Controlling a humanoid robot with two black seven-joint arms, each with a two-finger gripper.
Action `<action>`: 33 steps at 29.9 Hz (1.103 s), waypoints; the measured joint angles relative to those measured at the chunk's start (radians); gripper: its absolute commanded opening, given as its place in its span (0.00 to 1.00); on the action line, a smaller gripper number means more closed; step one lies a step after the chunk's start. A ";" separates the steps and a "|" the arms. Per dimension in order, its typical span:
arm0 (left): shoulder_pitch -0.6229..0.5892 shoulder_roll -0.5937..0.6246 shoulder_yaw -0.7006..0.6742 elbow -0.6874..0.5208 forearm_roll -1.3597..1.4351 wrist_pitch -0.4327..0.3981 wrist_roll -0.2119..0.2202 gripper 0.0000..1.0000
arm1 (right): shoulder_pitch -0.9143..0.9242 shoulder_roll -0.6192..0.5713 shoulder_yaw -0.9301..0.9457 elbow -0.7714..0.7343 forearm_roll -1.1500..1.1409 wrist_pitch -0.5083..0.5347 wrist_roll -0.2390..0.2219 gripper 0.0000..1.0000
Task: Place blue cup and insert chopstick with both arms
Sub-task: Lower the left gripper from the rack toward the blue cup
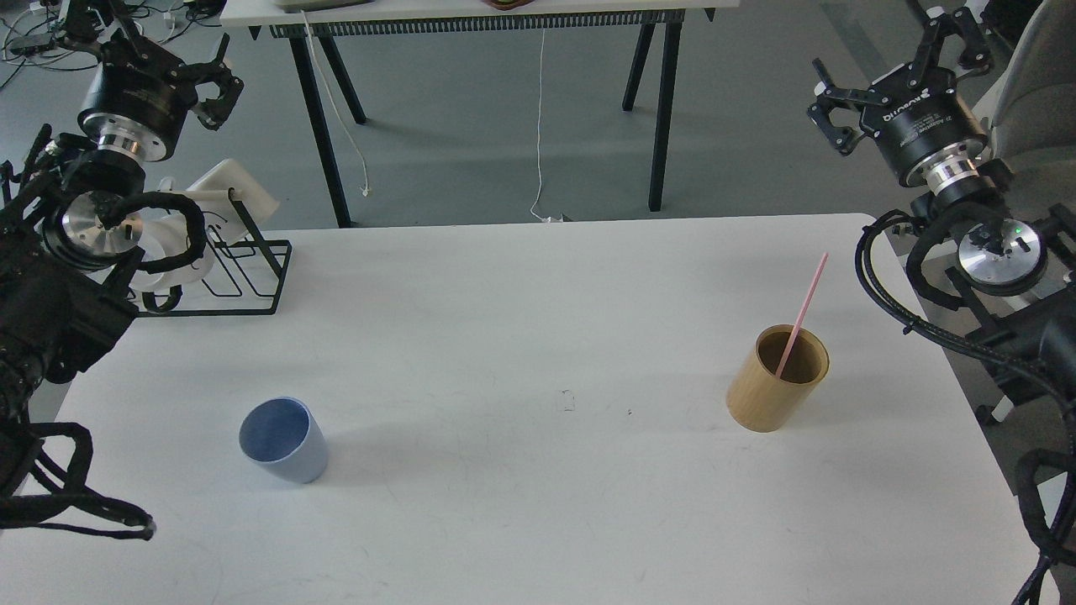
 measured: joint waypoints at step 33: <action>0.249 0.603 0.046 -0.928 0.864 0.000 -0.128 0.90 | -0.003 -0.038 0.073 0.034 -0.002 0.000 0.025 0.99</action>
